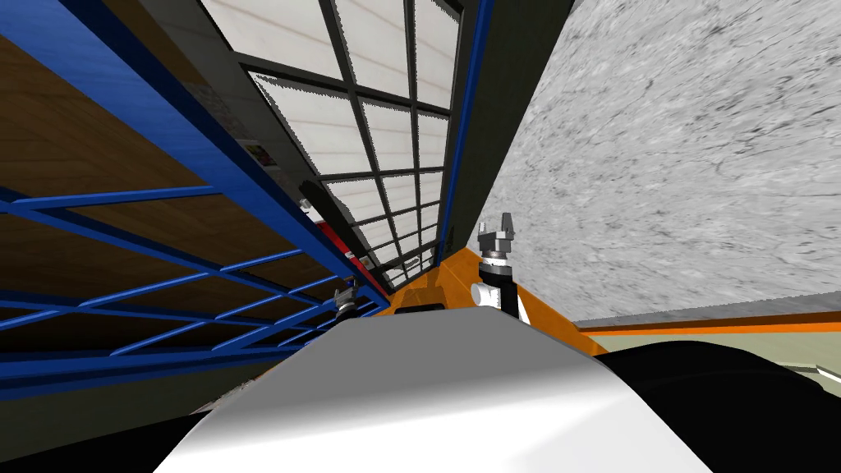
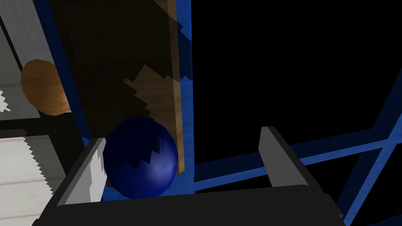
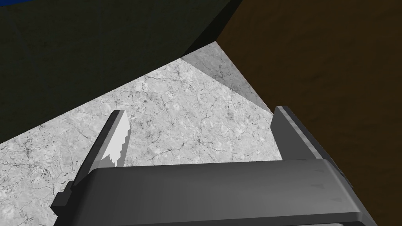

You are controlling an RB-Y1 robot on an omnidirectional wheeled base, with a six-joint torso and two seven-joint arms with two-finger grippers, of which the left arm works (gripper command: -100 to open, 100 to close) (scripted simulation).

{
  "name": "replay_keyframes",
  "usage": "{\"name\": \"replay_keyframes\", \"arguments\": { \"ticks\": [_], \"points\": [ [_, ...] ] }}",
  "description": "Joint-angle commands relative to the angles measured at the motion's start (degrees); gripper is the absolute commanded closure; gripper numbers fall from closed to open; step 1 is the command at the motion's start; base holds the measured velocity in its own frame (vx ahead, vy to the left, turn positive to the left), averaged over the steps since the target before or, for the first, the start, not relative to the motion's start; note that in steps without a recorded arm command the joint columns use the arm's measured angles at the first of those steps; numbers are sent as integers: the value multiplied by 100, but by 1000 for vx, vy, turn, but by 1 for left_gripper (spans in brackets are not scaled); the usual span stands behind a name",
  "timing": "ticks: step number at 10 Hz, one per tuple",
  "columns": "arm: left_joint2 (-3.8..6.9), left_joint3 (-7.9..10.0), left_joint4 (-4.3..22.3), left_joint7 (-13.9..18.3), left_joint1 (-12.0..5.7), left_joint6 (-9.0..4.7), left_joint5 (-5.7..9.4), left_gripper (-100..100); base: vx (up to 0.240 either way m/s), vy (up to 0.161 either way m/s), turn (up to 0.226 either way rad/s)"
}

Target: Pull the door open

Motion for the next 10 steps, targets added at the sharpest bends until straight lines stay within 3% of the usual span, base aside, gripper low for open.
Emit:
{"name": "replay_keyframes", "arguments": {
  "ticks": [1, 5, 7, 10],
  "points": [
    [22, 57, -195, 38, 178, 139, 17, 100, 7, 8, 1],
    [35, 63, -184, 82, 212, 140, 37, 100, -12, -4, 9],
    [93, 73, -144, 317, 345, 142, 133, 100, -92, -23, 10],
    [122, 78, -124, 434, 411, 143, 181, 100, -78, -29, 35]
  ]
}}
